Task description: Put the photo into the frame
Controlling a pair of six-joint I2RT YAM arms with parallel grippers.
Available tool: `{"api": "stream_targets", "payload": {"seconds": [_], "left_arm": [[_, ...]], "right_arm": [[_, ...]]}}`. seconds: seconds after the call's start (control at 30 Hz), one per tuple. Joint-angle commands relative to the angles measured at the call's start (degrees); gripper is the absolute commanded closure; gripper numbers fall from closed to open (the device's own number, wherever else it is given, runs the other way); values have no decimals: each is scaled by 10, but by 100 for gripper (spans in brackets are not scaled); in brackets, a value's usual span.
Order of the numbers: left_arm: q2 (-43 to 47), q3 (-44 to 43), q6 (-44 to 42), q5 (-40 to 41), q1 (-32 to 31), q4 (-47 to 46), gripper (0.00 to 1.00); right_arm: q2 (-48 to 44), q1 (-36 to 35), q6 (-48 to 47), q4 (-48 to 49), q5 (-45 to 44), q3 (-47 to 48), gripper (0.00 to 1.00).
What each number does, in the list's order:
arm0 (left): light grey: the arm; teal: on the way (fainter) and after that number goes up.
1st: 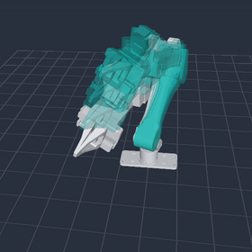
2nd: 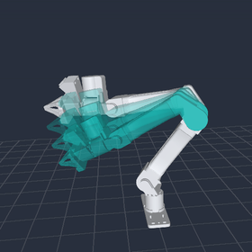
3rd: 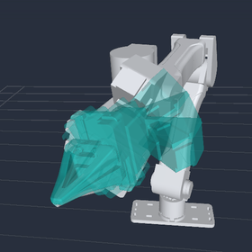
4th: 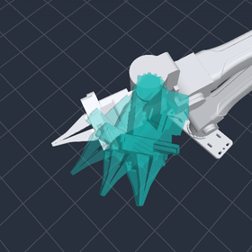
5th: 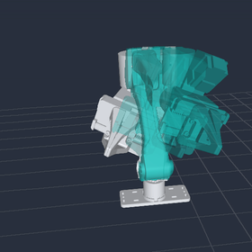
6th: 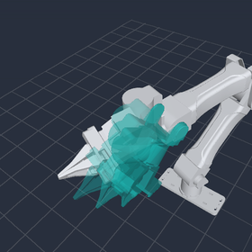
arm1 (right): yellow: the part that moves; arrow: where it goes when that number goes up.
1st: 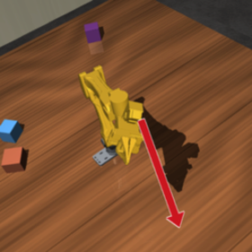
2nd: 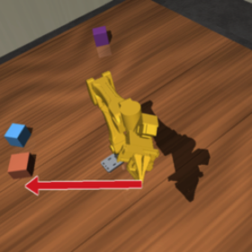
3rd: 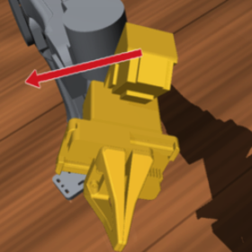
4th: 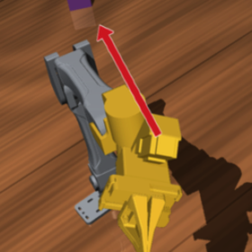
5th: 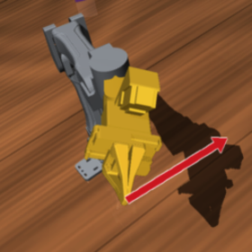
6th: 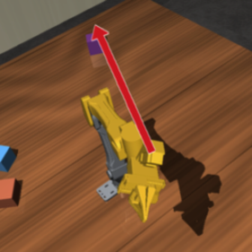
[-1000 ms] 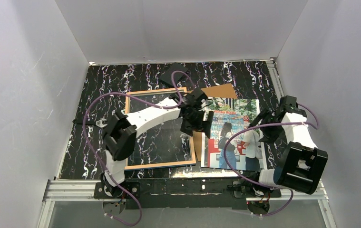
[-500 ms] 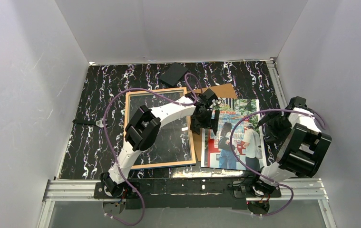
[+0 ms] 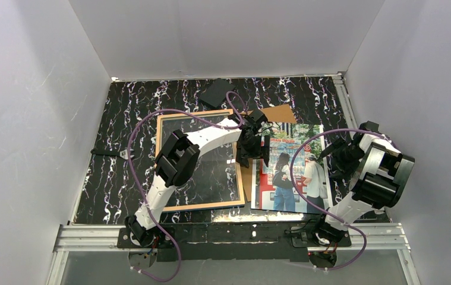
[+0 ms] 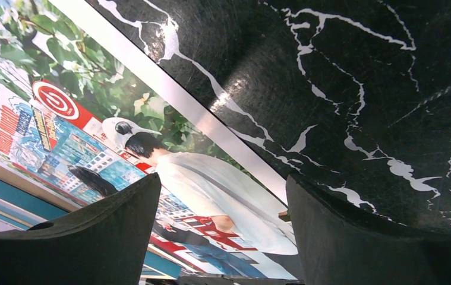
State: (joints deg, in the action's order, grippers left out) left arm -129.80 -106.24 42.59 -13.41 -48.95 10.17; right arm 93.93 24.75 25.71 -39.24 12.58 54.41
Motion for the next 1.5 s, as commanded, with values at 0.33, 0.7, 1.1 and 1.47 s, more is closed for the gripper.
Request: {"api": "stream_targets", "payload": {"seconds": [0.33,0.7,1.1,1.47], "left_arm": [[25,35,-37,28,22,83,22],[6,38,-26,-19,23,52,23],[-3,29,-24,-57,22,34,25],[-1,37,-36,-66,23,40,25]], "right_arm": [[-48,0,1,-3,-117,16,14],[30,-11,-26,14,32,12,15],[16,-14,-42,21,202,6,19],[-51,-30,-26,51,330,-50,27]]}}
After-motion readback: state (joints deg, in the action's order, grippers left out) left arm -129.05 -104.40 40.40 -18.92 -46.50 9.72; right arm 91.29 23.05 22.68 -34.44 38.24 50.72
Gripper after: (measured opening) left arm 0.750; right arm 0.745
